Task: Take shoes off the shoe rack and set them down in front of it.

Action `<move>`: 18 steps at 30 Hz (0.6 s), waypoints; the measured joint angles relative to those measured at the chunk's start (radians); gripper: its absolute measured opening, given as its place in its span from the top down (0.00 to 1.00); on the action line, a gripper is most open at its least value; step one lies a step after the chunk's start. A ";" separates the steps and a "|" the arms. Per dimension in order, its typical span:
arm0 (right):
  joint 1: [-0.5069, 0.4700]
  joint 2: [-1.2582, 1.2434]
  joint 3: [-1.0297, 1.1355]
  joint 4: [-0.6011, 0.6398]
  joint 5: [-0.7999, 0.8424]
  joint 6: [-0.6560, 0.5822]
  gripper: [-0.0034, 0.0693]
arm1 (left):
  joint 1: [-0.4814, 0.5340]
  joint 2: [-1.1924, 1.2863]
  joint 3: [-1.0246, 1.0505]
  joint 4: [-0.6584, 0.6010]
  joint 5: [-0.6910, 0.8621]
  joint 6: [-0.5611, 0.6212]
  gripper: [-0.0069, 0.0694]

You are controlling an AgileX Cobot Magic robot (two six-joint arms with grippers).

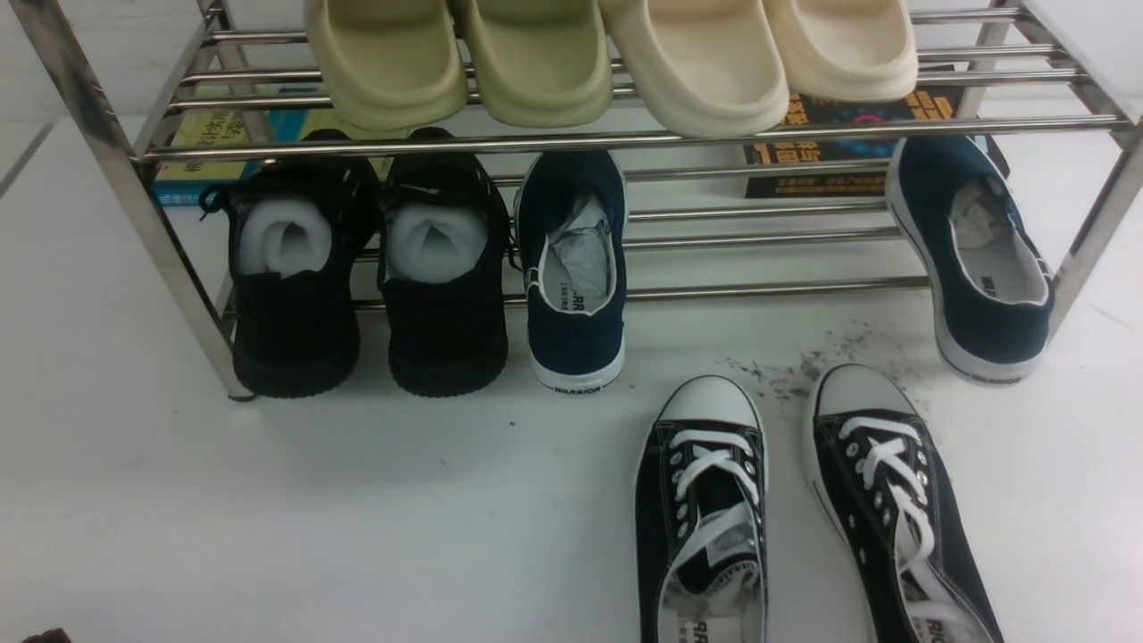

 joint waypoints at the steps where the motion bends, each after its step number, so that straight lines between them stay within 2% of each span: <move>1: 0.000 0.000 0.000 0.000 0.000 0.000 0.63 | 0.000 0.000 0.000 0.017 0.001 -0.009 0.79; 7: 0.000 0.000 0.000 0.000 0.000 0.000 0.63 | 0.000 0.000 -0.004 0.055 0.029 -0.079 0.79; 18: 0.000 0.000 0.000 0.000 0.000 0.000 0.63 | 0.000 0.000 -0.005 0.063 0.037 -0.086 0.79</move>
